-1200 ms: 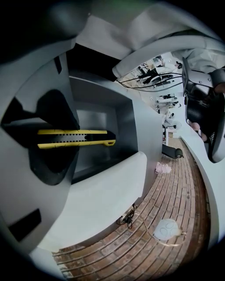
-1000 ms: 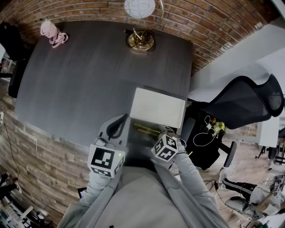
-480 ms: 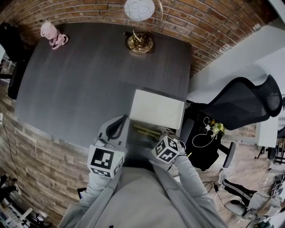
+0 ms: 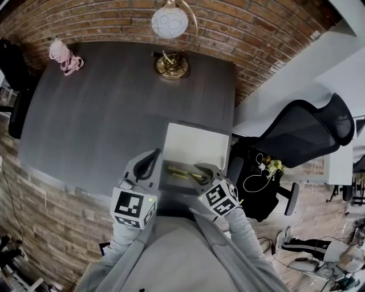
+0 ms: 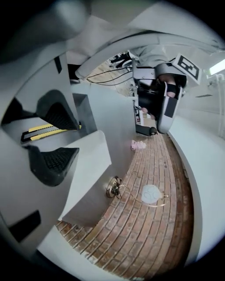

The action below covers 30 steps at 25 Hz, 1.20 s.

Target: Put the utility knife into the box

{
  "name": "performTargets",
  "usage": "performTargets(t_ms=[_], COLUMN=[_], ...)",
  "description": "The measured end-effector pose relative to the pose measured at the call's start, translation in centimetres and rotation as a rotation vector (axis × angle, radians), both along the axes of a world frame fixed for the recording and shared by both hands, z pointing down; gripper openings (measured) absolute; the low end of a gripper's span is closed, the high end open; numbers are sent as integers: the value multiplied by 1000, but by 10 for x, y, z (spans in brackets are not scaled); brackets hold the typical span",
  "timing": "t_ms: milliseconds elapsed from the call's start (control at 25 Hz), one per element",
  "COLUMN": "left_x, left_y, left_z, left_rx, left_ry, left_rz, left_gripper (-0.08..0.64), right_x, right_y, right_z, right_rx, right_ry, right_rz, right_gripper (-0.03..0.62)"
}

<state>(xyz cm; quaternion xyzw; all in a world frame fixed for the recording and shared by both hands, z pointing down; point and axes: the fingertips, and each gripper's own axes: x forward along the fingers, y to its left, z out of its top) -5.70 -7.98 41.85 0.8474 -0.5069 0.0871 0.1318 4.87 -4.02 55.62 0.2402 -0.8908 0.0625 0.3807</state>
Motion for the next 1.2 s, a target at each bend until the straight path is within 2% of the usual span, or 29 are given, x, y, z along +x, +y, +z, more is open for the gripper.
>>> performTargets(t_ms=[320,800,1000,1200], left_x=[6,7,13,20], left_y=[-7,-15,-17,-20], left_z=[-17,-37,-43,-48], left_rx=[42,88,103,113], left_ry=[-3,-6,-4,-4], left_rz=[26,48,66,78], left_gripper=[20,20,19,20], right_x=[16,49,61,70], right_y=[-28,-48,-51,-50], right_z=[-72,-166,-190,-207], right_rx=[111,288,342,393], right_ry=[-184,-457,-540,-585], right_rz=[161,349,413,453], right_gripper=[127,124,82,46])
